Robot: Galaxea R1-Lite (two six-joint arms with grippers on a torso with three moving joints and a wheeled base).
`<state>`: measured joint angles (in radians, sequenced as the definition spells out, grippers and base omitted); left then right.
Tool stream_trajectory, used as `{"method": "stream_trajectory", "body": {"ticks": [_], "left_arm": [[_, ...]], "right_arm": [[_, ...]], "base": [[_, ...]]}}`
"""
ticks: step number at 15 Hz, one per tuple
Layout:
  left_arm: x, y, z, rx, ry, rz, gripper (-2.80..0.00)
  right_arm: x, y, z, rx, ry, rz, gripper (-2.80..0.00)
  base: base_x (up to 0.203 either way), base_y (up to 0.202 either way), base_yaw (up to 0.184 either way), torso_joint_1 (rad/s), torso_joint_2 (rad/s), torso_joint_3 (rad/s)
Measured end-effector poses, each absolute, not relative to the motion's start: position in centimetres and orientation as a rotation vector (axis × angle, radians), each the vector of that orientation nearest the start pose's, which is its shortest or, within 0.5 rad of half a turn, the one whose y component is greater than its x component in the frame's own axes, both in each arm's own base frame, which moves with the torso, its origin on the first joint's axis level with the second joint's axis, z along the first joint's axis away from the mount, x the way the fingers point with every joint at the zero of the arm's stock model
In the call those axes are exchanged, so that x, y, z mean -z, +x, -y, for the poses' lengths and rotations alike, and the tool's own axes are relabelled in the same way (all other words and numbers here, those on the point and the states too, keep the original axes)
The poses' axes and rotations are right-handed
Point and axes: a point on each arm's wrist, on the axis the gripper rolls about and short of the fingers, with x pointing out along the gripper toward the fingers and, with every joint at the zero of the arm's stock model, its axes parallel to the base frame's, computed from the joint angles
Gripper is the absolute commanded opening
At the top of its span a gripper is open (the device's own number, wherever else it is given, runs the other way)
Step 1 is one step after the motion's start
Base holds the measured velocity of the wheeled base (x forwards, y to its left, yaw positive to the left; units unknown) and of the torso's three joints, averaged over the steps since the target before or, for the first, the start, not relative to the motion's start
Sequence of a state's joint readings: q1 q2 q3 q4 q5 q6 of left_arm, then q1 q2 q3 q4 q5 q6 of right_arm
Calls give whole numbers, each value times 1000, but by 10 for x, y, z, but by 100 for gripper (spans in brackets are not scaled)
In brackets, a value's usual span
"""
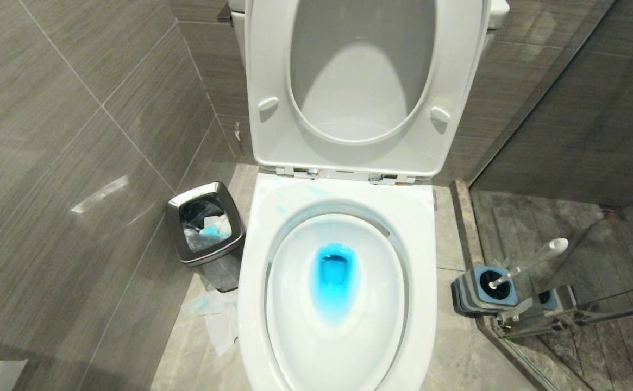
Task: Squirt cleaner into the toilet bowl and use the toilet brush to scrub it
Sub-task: Flush the toilet
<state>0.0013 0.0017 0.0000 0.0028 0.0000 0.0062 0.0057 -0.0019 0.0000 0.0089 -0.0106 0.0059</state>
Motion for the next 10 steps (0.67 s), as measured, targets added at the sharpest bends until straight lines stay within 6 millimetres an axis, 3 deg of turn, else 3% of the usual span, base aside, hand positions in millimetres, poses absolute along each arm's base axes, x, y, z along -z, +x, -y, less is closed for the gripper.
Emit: {"method": "stream_trajectory", "body": {"ticks": [10], "left_arm": [[-75, -23, 0, -1, 6, -4, -280]], "right_arm": [[-75, -23, 0, 5, 6, -7, -280]], "base": [[0, 0, 0, 0, 0, 0]]}}
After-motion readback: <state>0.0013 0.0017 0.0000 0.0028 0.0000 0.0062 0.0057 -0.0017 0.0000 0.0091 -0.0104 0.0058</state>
